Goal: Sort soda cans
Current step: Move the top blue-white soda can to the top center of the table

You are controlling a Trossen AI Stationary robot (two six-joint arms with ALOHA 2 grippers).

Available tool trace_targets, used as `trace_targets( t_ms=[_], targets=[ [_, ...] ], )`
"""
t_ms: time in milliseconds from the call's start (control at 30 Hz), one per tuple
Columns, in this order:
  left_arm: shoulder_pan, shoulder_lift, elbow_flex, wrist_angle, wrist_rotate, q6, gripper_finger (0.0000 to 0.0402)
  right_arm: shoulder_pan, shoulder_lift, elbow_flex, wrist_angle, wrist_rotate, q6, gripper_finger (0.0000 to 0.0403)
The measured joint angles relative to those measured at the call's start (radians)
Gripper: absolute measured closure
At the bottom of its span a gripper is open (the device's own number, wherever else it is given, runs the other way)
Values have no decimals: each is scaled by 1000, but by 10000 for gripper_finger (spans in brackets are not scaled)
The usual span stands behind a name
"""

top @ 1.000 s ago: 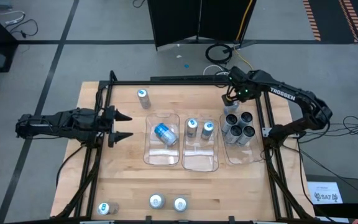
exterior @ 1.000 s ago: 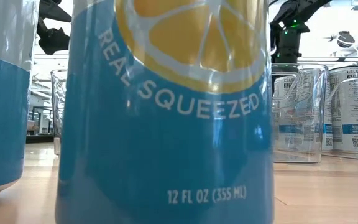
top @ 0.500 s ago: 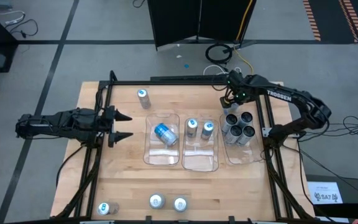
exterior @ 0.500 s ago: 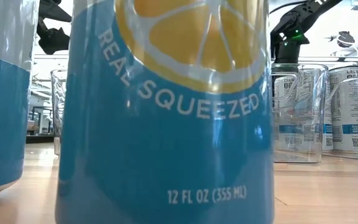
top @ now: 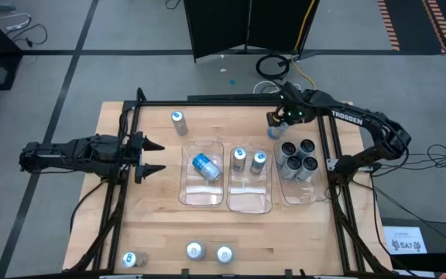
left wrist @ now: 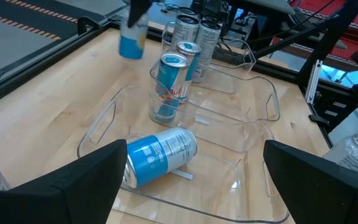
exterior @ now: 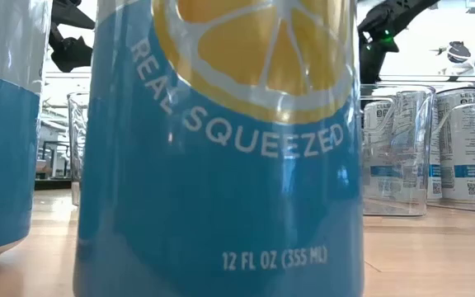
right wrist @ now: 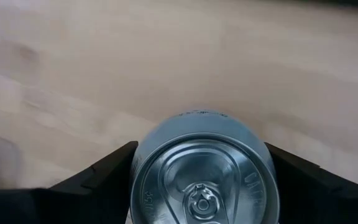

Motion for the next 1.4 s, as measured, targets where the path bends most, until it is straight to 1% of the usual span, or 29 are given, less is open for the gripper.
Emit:
trace_targets(
  t_ms=[133,233,300,467,700,833,867,933,1000,1067,1400],
  targets=[
    [0,0,0,0,0,0,17,44,36,120,-20,14,-4,122],
    [0,0,0,0,0,0,17,94,105,243,-59,21,-13,122],
    [0,0,0,0,0,0,17,130,166,343,-91,55,-31,122],
    [0,0,0,0,0,0,17,186,370,631,-209,101,-84,122],
    [0,0,0,0,0,0,17,224,702,1068,-397,104,-164,122],
    [0,0,0,0,0,0,17,246,860,1280,-477,104,-187,121],
    [0,0,0,0,0,0,17,252,883,1293,-474,104,-193,121],
    [0,0,0,0,0,0,17,260,888,1252,-427,76,-193,121],
    [0,0,0,0,0,0,17,262,914,1239,-428,43,-182,119],
    [0,0,0,0,0,0,17,266,940,1239,-425,52,-193,114],
    [0,0,0,0,0,0,17,289,971,1240,-427,55,-174,56]
  ],
)
